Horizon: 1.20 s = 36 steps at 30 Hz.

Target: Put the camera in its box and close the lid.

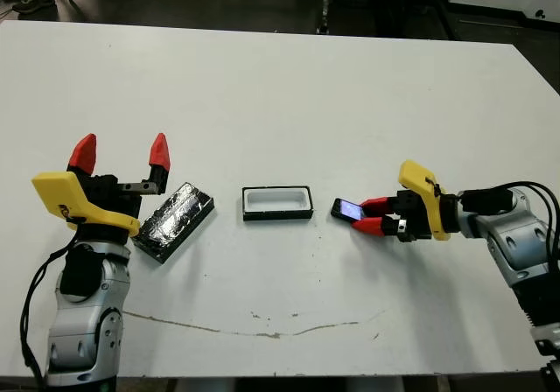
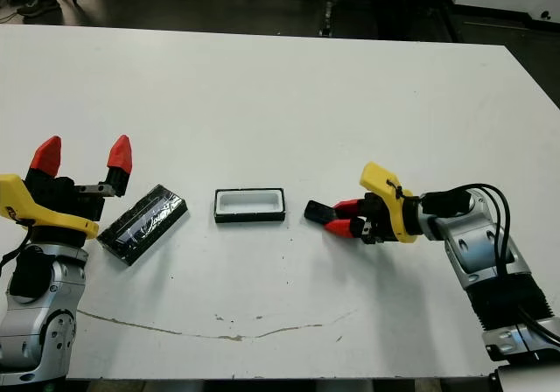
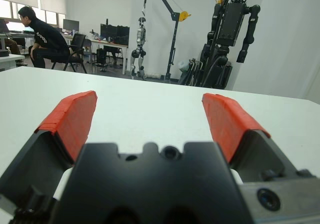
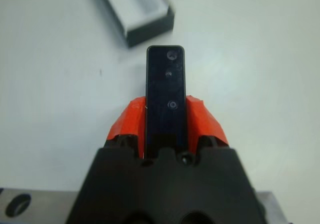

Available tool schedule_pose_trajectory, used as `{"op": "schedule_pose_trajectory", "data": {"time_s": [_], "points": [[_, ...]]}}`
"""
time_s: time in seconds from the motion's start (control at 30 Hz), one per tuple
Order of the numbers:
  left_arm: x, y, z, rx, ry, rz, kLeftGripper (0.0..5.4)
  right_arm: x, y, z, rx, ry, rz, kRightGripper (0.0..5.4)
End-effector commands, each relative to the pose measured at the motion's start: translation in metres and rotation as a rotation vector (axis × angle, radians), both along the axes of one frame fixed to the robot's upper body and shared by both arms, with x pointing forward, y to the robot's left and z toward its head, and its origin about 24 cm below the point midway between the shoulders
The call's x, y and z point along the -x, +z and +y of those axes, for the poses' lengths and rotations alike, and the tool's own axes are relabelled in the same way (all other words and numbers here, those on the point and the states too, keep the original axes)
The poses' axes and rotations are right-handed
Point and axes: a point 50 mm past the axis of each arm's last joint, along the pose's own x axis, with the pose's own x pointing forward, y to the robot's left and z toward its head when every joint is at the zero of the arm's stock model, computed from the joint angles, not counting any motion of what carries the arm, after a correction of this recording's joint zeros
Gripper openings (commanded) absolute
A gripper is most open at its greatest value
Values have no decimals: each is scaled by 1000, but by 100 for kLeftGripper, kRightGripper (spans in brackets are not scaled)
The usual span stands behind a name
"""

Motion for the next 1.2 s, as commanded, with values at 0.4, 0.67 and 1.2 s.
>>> {"op": "schedule_pose_trajectory", "data": {"time_s": [0.4, 0.67, 1.2], "points": [[3, -1, -2, 1, 18, 18, 540, -41, 92, 51, 18, 315, -153, 166], [2, 1, -2, 4, 11, 18, 540, -42, 97, 87, 114, 452, -120, 166], [3, 0, -2, 4, 21, 21, 540, -40, 63, 111, 253, 524, -33, 166]]}}
